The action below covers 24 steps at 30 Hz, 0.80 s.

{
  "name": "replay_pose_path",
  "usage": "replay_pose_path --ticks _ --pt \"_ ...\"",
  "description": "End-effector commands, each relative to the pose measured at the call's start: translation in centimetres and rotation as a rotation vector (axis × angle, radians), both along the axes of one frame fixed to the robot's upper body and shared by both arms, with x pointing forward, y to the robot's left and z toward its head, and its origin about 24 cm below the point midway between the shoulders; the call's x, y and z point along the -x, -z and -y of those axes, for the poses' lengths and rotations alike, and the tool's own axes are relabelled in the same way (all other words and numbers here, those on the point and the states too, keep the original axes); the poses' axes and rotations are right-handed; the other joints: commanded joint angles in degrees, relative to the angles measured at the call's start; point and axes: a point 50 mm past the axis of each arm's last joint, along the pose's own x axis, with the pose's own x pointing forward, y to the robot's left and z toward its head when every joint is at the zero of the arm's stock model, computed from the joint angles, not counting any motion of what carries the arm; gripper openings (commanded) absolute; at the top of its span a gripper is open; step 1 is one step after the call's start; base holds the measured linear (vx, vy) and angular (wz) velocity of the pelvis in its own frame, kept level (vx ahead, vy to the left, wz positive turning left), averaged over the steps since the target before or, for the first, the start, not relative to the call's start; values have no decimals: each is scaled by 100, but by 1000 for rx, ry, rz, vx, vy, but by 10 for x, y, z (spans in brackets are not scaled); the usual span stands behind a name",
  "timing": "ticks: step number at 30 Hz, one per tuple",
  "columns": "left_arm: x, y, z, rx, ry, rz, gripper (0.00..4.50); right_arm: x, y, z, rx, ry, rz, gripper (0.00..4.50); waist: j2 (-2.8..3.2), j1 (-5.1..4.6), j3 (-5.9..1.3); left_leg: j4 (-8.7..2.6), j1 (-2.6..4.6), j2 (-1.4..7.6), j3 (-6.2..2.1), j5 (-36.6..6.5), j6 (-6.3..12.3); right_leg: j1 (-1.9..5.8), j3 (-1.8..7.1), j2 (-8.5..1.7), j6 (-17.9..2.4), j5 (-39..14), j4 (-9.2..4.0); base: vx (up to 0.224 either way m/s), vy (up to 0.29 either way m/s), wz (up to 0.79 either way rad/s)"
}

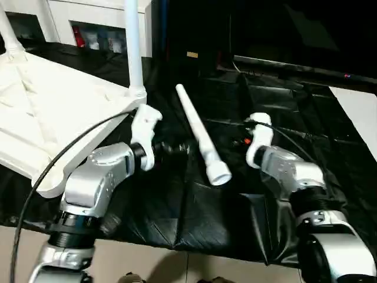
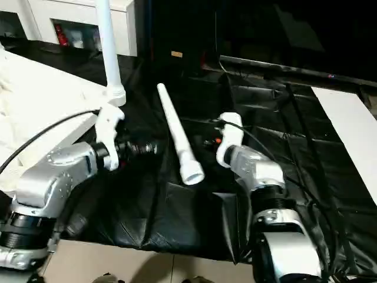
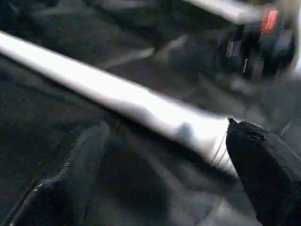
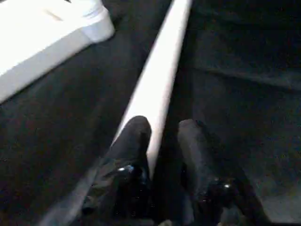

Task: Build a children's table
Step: Pick table leg

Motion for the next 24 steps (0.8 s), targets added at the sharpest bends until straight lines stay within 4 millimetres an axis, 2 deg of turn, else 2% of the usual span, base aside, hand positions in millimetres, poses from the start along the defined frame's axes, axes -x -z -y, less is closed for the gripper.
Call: replay_pose_path --ticks 1,2,3,5,7,9,10,16,17,18,19,24 --pt "3 4 -4 -85 24 18 450 -3 -12 -10 28 -45 21 141 120 10 -426 -455 7 204 -26 -433 -6 344 309 -474 -989 -1012 -383 0 0 0" --pt "4 4 -4 -86 24 18 450 -3 -12 -10 28 -46 21 140 132 5 -418 -463 10 207 -26 -438 -34 335 303 -464 -1015 -962 -378 0 0 0" --pt "5 8 -8 -118 17 5 450 -3 -12 -22 52 -66 1 147 153 4 -416 -465 12 201 -25 -487 -90 338 308 -467 -1064 -924 -375 0 0 0" --pt "7 11 -10 -135 13 -8 450 -2 -8 -32 94 -86 -25 182 146 -1 -413 -469 12 203 -24 -520 -127 332 310 -468 -1074 -930 -373 0 0 0" --pt "7 12 -10 -144 15 -10 450 -1 -4 -36 146 -100 -38 186 153 7 -416 -474 22 208 -27 -538 -172 329 313 -481 -1085 -939 -373 0 0 0" --pt "8 12 -10 -153 17 -10 450 0 4 -41 225 -117 -44 196 144 18 -405 -483 19 206 -20 -595 -234 325 316 -480 -1087 -959 -378 0 0 0" --pt "9 13 -11 -160 21 -10 450 1 8 -42 251 -125 -55 213 118 17 -406 -485 16 206 -21 -616 -261 328 315 -483 -1074 -992 -378 0 0 0" --pt "11 13 -14 -170 17 -9 450 1 13 -42 334 -113 -59 266 136 14 -403 -492 12 205 -28 -692 -310 341 330 -504 -960 -1114 -385 0 0 0" --pt "12 14 -15 -173 16 -10 450 1 12 -42 333 -113 -60 271 62 4 -401 -490 6 203 -20 -662 -283 341 326 -490 -947 -1110 -389 0 0 0" --pt "12 14 -15 -173 16 -10 450 1 12 -42 333 -113 -60 276 100 16 -403 -491 3 201 -28 -609 -269 345 328 -494 -951 -1071 -370 0 0 0" --pt "14 15 -16 -177 15 -12 450 1 12 -42 337 -114 -59 287 109 11 -407 -485 7 200 -23 -564 -259 339 326 -486 -949 -996 -366 0 0 0" --pt "16 15 -17 -184 20 -16 450 -1 15 -34 378 -67 -102 325 105 6 -410 -483 3 192 -15 -481 -245 341 327 -474 -974 -870 -354 0 0 0"
